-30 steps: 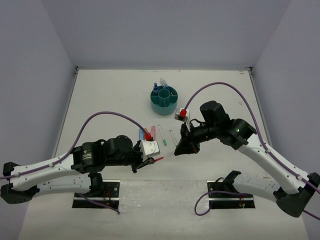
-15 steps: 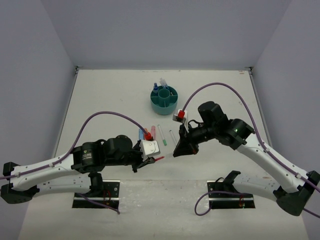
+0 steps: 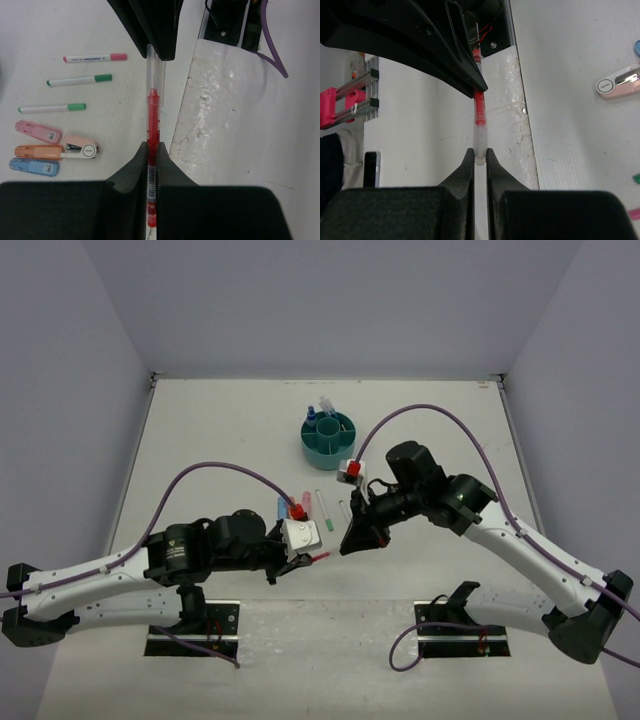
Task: Sort the stationery into containers
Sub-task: Close the pen cap on the pen.
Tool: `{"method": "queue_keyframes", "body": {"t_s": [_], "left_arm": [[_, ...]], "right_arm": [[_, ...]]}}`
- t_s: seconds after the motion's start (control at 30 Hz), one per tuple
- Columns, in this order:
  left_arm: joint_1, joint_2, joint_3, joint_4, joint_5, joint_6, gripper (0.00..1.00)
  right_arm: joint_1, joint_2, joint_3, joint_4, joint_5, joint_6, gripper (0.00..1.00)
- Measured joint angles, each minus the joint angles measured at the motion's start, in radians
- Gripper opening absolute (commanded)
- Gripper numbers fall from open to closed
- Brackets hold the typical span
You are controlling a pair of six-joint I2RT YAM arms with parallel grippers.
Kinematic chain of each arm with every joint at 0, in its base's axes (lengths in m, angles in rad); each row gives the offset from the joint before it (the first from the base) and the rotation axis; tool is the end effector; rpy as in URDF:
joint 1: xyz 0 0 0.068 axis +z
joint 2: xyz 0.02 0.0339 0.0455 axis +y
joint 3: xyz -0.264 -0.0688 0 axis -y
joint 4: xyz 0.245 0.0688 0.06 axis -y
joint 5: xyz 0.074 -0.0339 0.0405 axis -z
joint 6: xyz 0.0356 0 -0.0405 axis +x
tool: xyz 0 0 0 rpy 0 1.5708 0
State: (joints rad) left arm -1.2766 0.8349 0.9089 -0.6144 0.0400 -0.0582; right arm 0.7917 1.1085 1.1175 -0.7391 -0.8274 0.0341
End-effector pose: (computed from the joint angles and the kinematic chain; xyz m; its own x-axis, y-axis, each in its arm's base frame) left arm 0.0499 -0.1695 0.3308 -0.2051 0.4766 -0.8549 0.9559 0.2851 -0.0704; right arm 0.1358 0.1748 0.3466 -0.4979 -0.4714 -0.7279 -0.8505 0.1014 0.5161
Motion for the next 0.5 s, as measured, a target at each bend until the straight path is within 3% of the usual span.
{"method": "queue_keyframes", "body": {"t_s": [0.5], "left_arm": [[0.0,-0.031,-0.004,-0.014,0.01,0.0,0.0]], "right_arm": [[0.004,0.043,0.003,0.026,-0.061,-0.002,0.04]]}}
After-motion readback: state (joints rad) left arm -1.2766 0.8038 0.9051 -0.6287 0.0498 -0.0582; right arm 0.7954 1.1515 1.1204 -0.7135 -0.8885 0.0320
